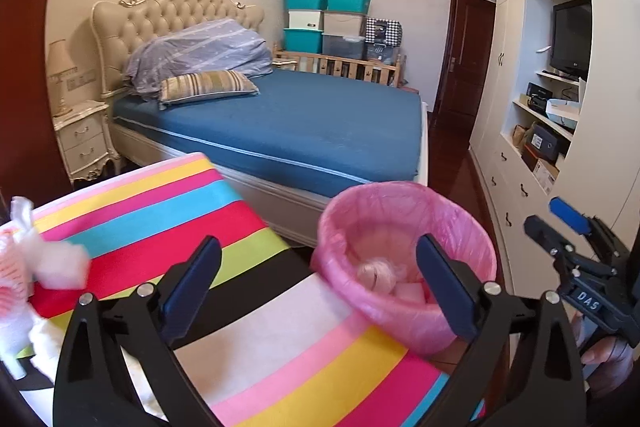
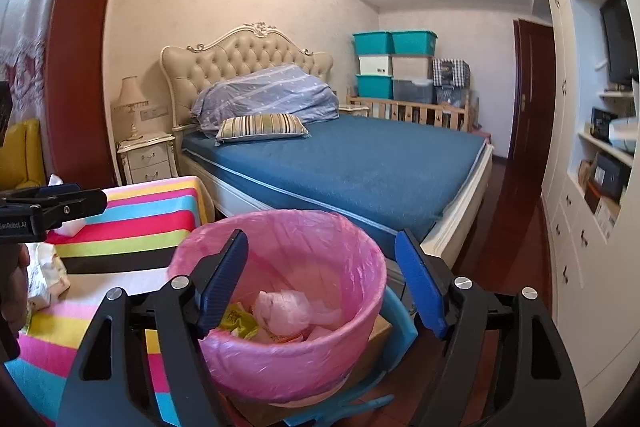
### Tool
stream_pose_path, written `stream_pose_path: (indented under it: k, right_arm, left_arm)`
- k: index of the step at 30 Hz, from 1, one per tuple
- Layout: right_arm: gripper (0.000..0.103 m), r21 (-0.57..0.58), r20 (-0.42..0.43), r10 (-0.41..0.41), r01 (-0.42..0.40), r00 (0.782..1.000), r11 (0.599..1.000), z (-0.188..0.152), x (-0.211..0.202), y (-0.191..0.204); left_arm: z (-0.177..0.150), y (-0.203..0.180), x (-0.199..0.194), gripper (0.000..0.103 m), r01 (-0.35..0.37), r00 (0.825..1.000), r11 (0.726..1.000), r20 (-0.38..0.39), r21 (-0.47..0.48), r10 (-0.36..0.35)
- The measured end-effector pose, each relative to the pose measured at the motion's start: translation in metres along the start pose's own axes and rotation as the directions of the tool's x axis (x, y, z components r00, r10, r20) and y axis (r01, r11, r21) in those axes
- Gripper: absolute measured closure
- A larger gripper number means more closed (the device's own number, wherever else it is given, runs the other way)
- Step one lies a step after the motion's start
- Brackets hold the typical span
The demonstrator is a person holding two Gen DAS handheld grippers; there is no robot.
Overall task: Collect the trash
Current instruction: 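Open both tools to drop the plastic bags into the bin, then grasp the green striped cloth with the right tool and lift it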
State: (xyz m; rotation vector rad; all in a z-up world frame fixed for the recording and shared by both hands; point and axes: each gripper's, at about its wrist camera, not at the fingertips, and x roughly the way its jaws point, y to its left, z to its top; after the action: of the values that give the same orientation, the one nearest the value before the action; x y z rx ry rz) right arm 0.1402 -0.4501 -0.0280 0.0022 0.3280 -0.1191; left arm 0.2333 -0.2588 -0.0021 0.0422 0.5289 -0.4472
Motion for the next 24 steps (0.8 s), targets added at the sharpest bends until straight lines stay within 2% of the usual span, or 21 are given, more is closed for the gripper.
stream_pose_path:
  k: [4, 8, 11, 14, 20, 24]
  right_arm:
    - [0.023, 0.035, 0.022, 0.021, -0.021, 1.000, 0.999, -0.005, -0.021, 0.009]
    - [0.023, 0.039, 0.013, 0.044, -0.045, 0.999, 0.998, -0.017, -0.034, 0.028]
    - [0.023, 0.024, -0.006, 0.078, -0.078, 0.997, 0.997, -0.024, -0.038, 0.045]
    - [0.023, 0.012, -0.042, 0.145, -0.145, 0.989, 0.989, -0.031, -0.037, 0.069]
    - [0.023, -0.063, -0.103, 0.259, -0.266, 0.961, 0.962, -0.046, -0.036, 0.126]
    - [0.023, -0.101, -0.142, 0.324, -0.340, 0.935, 0.935, -0.052, -0.038, 0.163]
  left_arm:
    - [-0.011, 0.005, -0.020, 0.005, -0.007, 1.000, 1.000, 0.001, -0.007, 0.007]
    - [-0.029, 0.006, -0.041, 0.005, -0.020, 1.000, 0.999, 0.003, 0.048, 0.020]
    - [-0.042, 0.011, -0.059, 0.005, -0.056, 0.998, 0.993, 0.023, 0.099, 0.054]
    - [-0.055, 0.022, -0.080, 0.005, -0.087, 0.996, 0.989, 0.036, 0.120, 0.083]
    - [-0.088, 0.078, -0.115, 0.005, -0.163, 0.987, 0.986, 0.001, 0.036, 0.163]
    - [-0.109, 0.123, -0.138, 0.005, -0.260, 0.966, 0.965, -0.020, -0.039, 0.259]
